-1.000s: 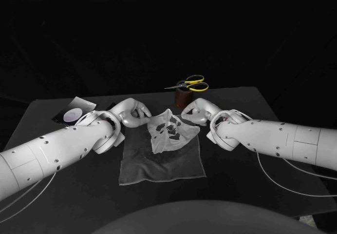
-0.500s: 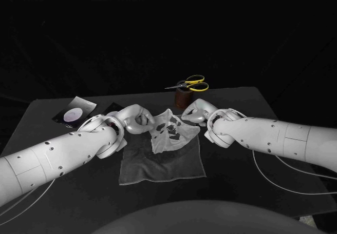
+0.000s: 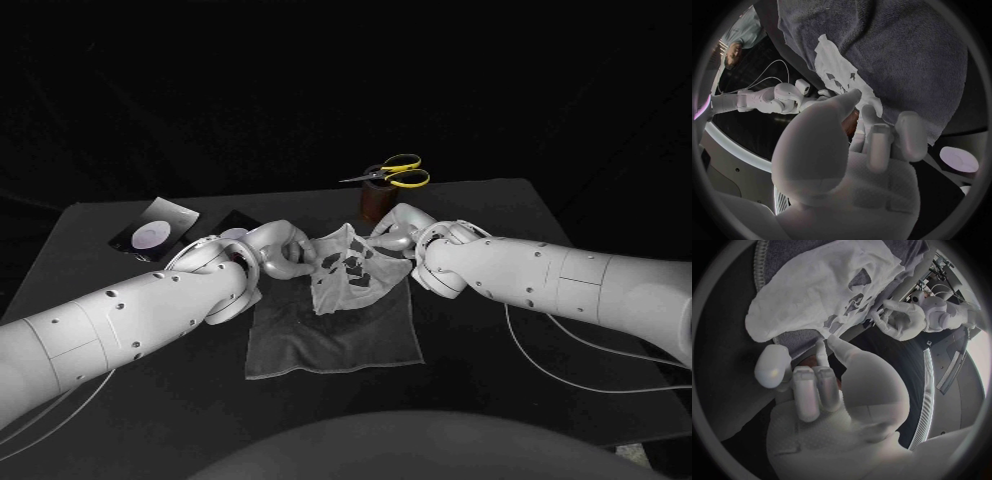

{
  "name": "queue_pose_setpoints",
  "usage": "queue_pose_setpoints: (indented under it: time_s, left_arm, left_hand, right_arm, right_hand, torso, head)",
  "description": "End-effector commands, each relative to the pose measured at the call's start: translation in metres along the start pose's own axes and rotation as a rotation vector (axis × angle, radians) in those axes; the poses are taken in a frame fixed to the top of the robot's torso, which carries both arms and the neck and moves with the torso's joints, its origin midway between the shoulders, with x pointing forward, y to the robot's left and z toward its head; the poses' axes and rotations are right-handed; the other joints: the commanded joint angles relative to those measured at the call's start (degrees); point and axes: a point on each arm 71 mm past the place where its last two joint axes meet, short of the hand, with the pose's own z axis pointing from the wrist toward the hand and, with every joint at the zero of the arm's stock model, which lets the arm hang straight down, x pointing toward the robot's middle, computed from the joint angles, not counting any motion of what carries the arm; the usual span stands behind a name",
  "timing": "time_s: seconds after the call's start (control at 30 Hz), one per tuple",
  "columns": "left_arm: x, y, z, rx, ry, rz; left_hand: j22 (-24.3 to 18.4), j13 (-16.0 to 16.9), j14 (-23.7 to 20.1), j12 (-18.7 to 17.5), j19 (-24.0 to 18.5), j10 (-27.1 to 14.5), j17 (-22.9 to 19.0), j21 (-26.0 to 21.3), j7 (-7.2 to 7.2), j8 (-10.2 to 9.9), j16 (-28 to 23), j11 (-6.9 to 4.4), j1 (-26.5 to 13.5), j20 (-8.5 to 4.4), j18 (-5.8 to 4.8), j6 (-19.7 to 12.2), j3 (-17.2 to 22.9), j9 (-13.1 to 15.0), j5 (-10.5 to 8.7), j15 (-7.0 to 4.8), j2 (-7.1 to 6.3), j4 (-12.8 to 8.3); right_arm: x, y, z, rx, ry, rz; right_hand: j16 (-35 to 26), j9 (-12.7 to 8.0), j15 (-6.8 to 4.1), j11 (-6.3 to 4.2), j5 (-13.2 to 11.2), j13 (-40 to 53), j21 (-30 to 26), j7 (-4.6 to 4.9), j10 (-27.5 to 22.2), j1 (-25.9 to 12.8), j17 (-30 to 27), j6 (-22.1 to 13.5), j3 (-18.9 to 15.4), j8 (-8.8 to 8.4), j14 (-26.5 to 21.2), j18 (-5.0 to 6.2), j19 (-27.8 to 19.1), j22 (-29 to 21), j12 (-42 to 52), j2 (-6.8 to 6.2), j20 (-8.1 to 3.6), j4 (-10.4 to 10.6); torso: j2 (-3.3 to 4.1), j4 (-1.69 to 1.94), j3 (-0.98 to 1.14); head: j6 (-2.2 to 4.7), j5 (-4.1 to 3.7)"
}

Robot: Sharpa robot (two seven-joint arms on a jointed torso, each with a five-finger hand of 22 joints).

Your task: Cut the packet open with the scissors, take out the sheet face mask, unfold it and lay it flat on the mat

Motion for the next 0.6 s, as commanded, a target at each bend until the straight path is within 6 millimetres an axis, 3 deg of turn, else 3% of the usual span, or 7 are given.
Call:
queue_pose_setpoints:
  time_s: [0.03, 0.3, 0.6]
  left_arm:
    - [0.0022, 0.0014, 0.0017, -0.040, 0.021, 0.036]
    - [0.0027, 0.0037, 0.0033, -0.069, 0.027, 0.046]
    - [0.0036, 0.0054, 0.0038, -0.092, 0.039, 0.050]
  left_hand:
    - [1.14, 0.12, 3.11, 0.30, 0.36, 0.30, 8.03, 0.40, 0.03, -0.16, 0.40, 0.28, -0.66, 0.20, -1.06, -0.29, -0.41, -0.07, 0.12, 0.39, -0.08, 0.07]
    - [1.18, 0.79, 3.19, 0.65, 0.38, 0.65, 8.23, 0.45, 0.10, -0.34, 0.45, 0.36, -0.80, 0.29, -1.07, -0.25, -0.71, -0.17, 0.13, 0.48, 0.00, 0.20]
    - [1.39, 1.49, 3.37, 1.18, 0.46, 0.43, 8.67, 0.70, 0.60, -2.42, 0.57, 0.82, -0.69, 0.69, -1.10, -1.86, -1.87, -1.28, 0.13, 0.89, 0.61, 0.60]
  right_arm:
    - [0.0009, 0.0015, 0.0024, 0.005, -0.001, -0.012]
    - [0.0031, 0.0032, 0.0065, 0.008, 0.008, -0.028]
    - [0.0090, 0.0038, 0.0076, 0.016, 0.054, -0.054]
  right_hand:
    - [0.40, -0.08, 0.08, 0.09, -0.04, 15.06, 0.25, 0.15, 5.98, -0.54, 15.05, -0.40, -0.23, -0.05, 6.08, -0.74, 0.18, 7.27, 0.21, -0.12, 0.21, 0.01]
    - [0.40, -0.14, 0.16, 0.17, -0.06, 15.06, 0.02, 0.23, 5.98, -0.92, 15.05, -0.60, -0.76, -0.12, 6.08, -0.70, 0.06, 7.22, 0.21, -0.31, 0.27, 0.33]
    - [0.40, -0.21, 0.28, 0.28, -0.11, 15.06, -0.33, 0.33, 5.98, -1.54, 15.05, -0.84, -1.95, -0.17, 6.08, -0.63, -0.17, 7.14, 0.21, -0.87, 0.39, 0.87]
  torso:
    - [0.00, -0.02, -0.02]
    - [0.01, -0.03, -0.02]
    - [-0.03, -0.07, 0.01]
  head:
    - [0.00, 0.04]
    - [0.00, 0.05]
    - [0.00, 0.23]
